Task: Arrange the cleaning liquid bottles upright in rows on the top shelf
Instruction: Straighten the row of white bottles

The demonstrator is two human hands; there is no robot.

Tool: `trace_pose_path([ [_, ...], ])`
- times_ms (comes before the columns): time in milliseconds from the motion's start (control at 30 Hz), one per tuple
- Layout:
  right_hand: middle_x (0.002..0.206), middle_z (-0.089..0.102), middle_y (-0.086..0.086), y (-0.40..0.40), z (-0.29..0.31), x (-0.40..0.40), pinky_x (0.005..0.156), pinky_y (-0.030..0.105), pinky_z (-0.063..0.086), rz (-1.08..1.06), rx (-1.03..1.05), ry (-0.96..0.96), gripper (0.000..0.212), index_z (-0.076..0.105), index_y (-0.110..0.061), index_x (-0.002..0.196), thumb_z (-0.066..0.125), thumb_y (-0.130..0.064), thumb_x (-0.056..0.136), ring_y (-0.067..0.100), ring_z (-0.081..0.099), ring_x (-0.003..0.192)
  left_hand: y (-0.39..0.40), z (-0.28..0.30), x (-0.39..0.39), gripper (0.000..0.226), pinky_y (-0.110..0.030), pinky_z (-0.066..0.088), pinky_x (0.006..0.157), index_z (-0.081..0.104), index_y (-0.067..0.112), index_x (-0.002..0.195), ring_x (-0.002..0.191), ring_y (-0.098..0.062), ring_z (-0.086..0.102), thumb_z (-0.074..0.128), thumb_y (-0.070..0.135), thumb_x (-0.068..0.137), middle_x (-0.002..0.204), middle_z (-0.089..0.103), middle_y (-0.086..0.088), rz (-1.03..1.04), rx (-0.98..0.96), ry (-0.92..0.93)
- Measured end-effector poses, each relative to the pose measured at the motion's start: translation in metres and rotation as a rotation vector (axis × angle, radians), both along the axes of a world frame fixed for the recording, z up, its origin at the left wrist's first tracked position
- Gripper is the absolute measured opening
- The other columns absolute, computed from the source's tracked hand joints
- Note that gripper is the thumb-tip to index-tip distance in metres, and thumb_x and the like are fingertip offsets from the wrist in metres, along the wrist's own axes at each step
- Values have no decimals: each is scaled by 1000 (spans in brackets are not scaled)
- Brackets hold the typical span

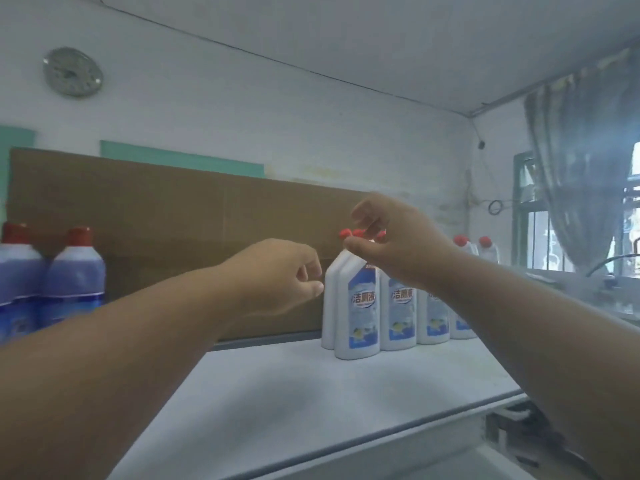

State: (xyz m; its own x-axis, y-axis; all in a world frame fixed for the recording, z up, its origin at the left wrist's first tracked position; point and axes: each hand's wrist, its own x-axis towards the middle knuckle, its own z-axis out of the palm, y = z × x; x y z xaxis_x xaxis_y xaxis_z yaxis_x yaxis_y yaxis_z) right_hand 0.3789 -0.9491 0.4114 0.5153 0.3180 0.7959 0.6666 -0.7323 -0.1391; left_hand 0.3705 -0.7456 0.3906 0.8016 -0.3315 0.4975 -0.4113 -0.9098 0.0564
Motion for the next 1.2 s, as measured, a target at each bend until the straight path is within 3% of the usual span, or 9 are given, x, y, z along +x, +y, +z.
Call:
trace_pose_path([
  [233, 89, 53, -19, -43, 1, 44, 66, 12, 41, -44, -112, 101, 20, 55, -30, 103, 70, -34, 90, 0, 54, 83, -46, -30, 62, 19, -31, 56, 81, 61, 33, 106, 86, -7, 59, 64, 46, 92, 96, 63, 13, 104, -129, 129],
  [333, 97, 58, -13, -52, 0, 69, 71, 15, 44, -62, -106, 100, 23, 56, -29, 104, 71, -36, 89, 3, 56, 87, -53, -41, 92, 20, -34, 56, 84, 57, 31, 106, 88, -8, 58, 64, 44, 92, 98, 62, 11, 162, -171, 170],
  [467, 100, 62, -7, -58, 1, 101, 81, 28, 51, -73, -103, 95, 25, 57, -26, 107, 71, -35, 88, 12, 59, 91, -63, -53, 114, 23, -24, 49, 69, 47, 37, 98, 81, -2, 55, 65, 49, 91, 89, 55, 22, 128, -308, 260],
  [533, 103, 61, -6, -60, 0, 113, 83, 29, 51, -62, -87, 85, 28, 59, -22, 113, 69, -34, 90, 13, 59, 92, -68, -59, 120, 26, -28, 54, 76, 52, 37, 101, 85, -4, 60, 67, 53, 88, 93, 60, 23, 103, -385, 303],
  [600, 106, 60, -3, -60, -1, 126, 81, 27, 47, -53, -73, 69, 30, 59, -19, 118, 65, -34, 93, 15, 58, 95, -72, -64, 127, 38, -36, 58, 84, 60, 34, 110, 91, -10, 67, 72, 57, 82, 101, 69, 16, 126, -459, 320],
  [700, 109, 62, -3, -57, -2, 146, 72, 24, 41, -30, -60, 89, 30, 59, -21, 123, 59, -34, 96, 13, 57, 92, -78, -72, 132, 30, -29, 58, 76, 64, 36, 101, 84, -9, 69, 75, 55, 79, 97, 72, 16, 160, -514, 344],
  [900, 90, 57, -11, -52, -1, 172, 52, 18, 31, 84, -42, 97, 17, 57, -33, 110, 59, -42, 95, -4, 47, 68, -77, -73, 129, 32, -34, 61, 80, 72, 28, 106, 83, -15, 74, 78, 46, 80, 94, 77, 10, 199, -609, 352],
  [1100, 84, 55, -13, -55, -10, 171, 56, 15, 29, 100, 25, 69, 24, 60, -27, 113, 61, -41, 94, 1, 48, 70, -81, -83, 128, 34, -33, 59, 83, 65, 33, 106, 85, -8, 69, 75, 52, 79, 98, 73, 15, 256, -600, 274],
  [1200, 99, 54, -10, -65, -29, 157, 60, 9, 27, 51, 49, 5, 26, 53, -28, 109, 67, -41, 90, 4, 48, 78, -72, -93, 128, 59, -36, 59, 82, 56, 33, 99, 87, -6, 67, 84, 65, 58, 96, 70, 14, 289, -618, 209],
])
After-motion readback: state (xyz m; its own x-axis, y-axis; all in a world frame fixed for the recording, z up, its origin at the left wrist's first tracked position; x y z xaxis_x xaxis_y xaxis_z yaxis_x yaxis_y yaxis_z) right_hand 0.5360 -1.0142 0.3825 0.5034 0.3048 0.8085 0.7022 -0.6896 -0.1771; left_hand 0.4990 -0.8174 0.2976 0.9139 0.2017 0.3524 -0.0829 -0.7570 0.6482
